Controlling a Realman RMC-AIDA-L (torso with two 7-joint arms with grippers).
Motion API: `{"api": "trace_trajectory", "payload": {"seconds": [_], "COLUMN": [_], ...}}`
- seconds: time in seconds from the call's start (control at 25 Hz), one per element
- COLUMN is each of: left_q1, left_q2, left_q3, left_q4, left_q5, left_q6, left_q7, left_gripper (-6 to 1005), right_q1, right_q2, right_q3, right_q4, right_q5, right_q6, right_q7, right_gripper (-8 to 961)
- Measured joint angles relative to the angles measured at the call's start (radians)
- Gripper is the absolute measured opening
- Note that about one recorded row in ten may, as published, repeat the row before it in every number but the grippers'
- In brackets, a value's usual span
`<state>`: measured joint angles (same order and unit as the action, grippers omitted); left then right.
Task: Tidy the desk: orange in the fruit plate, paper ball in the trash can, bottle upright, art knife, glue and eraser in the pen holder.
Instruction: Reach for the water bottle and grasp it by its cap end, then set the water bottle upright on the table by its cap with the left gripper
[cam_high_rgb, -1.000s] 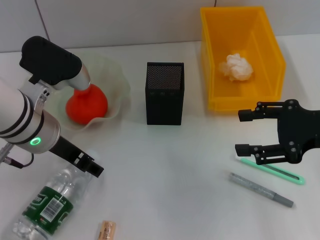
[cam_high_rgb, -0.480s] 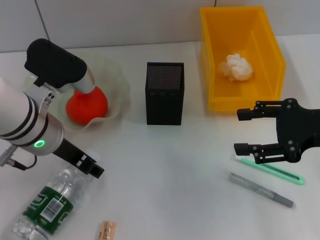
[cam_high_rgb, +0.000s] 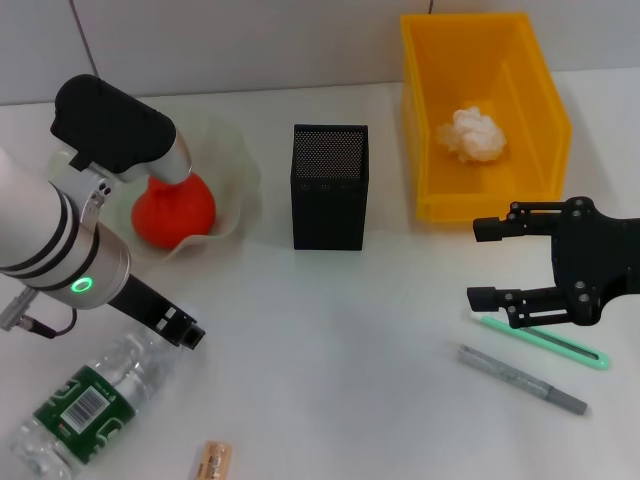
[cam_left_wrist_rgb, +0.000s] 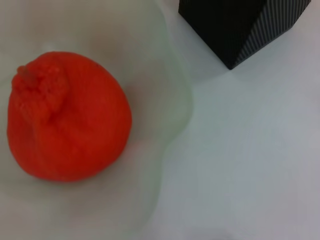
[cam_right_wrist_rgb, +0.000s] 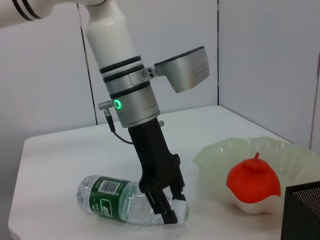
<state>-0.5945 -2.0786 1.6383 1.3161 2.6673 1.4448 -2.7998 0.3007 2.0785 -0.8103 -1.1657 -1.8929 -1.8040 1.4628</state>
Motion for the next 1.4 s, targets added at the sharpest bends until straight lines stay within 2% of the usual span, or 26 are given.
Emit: {"api": "trace_trajectory", "payload": {"seconds": [0.52,1.4], "left_q1": [-0.021,-0.01], "left_q2": [0.0,0.0], "left_q3": [0.013,0.025], "left_q4": [-0.031,0.089], "left_q5": [-0.003,-0.02], "left_q6": [0.004,0.04], "left_q7": [0.001,0.0], "left_gripper": [444,444], "right_q1": [0.002,0.005], "right_q2": [0.0,0.0], "right_q3": [0.003,0.013], "right_q4": [0.006,0.011], "right_q5": [0.0,0.005], "right_q6": [0.002,0.002], "right_q7": [-0.002,-0.007], "right_gripper": [759,759]}}
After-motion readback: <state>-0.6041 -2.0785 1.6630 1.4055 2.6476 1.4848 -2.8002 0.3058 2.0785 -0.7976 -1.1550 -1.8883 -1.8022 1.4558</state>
